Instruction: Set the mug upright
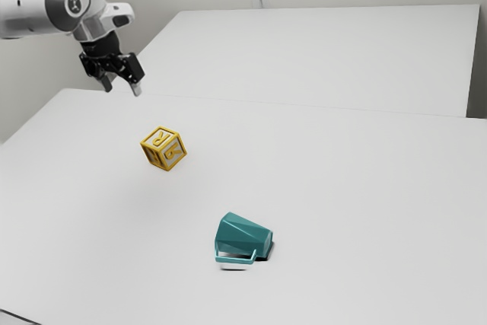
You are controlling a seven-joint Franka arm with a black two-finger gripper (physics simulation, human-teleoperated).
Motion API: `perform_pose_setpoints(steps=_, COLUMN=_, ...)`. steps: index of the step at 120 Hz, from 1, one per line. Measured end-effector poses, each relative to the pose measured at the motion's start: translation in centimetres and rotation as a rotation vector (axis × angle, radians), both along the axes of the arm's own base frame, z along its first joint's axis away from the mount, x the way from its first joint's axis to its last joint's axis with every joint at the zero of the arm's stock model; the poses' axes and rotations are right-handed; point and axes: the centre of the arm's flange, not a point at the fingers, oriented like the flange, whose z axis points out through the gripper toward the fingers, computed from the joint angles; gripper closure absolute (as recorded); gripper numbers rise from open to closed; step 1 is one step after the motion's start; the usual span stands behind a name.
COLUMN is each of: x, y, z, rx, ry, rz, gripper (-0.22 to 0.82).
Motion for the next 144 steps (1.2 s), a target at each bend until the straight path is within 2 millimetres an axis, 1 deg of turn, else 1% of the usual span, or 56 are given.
perform_pose_setpoints(steps=12, x=-0.4, y=0.6, z=0.1, rx=-0.007, ry=-0.006, rz=-0.006, gripper=0.02)
perform_pose_setpoints(steps=23, x=-0.8, y=0.1, z=0.1, rx=-0.013, ry=-0.008, rz=-0.026, gripper=0.02)
perform_pose_setpoints(steps=27, x=-1.4, y=-0.2, z=0.0, rx=-0.018, ry=-0.008, rz=-0.036, gripper=0.02)
perform_pose_setpoints(steps=30, x=-2.3, y=-0.6, z=-0.4, rx=-0.025, ry=-0.010, rz=-0.045, gripper=0.02)
perform_pose_setpoints(steps=36, x=-4.2, y=-1.3, z=-1.5, rx=-0.039, ry=-0.023, rz=-0.063, gripper=0.02)
perform_pose_setpoints(steps=41, x=-5.3, y=-1.6, z=-2.2, rx=-0.044, ry=-0.048, rz=-0.073, gripper=0.02)
perform_pose_setpoints(steps=48, x=-6.5, y=-1.2, z=-2.7, rx=-0.045, ry=-0.096, rz=-0.072, gripper=0.02)
perform_pose_setpoints(steps=54, x=-7.3, y=-0.9, z=-3.8, rx=-0.071, ry=-0.135, rz=-0.076, gripper=0.02)
perform_pose_setpoints(steps=61, x=-8.1, y=-0.3, z=-5.9, rx=-0.162, ry=-0.180, rz=-0.070, gripper=0.02)
perform_pose_setpoints(steps=74, x=-9.5, y=-0.6, z=-9.2, rx=-0.386, ry=-0.311, rz=-0.071, gripper=0.02)
perform_pose_setpoints(steps=81, x=-10.4, y=-0.9, z=-10.5, rx=-0.482, ry=-0.389, rz=-0.075, gripper=0.02)
perform_pose_setpoints(steps=89, x=-11.9, y=-1.3, z=-11.6, rx=-0.538, ry=-0.462, rz=-0.107, gripper=0.02)
perform_pose_setpoints(steps=96, x=-13.0, y=-2.0, z=-12.5, rx=-0.556, ry=-0.505, rz=-0.157, gripper=0.02)
perform_pose_setpoints(steps=102, x=-13.3, y=-3.2, z=-13.2, rx=-0.563, ry=-0.530, rz=-0.214, gripper=0.02)
perform_pose_setpoints(steps=117, x=-14.1, y=-5.3, z=-15.4, rx=-0.576, ry=-0.575, rz=-0.308, gripper=0.02)
perform_pose_setpoints(steps=126, x=-15.3, y=-6.0, z=-16.9, rx=-0.576, ry=-0.593, rz=-0.342, gripper=0.02)
perform_pose_setpoints(steps=136, x=-17.4, y=-6.3, z=-17.9, rx=-0.564, ry=-0.621, rz=-0.382, gripper=0.02)
perform_pose_setpoints(steps=144, x=-18.1, y=-6.8, z=-18.3, rx=-0.545, ry=-0.635, rz=-0.432, gripper=0.02)
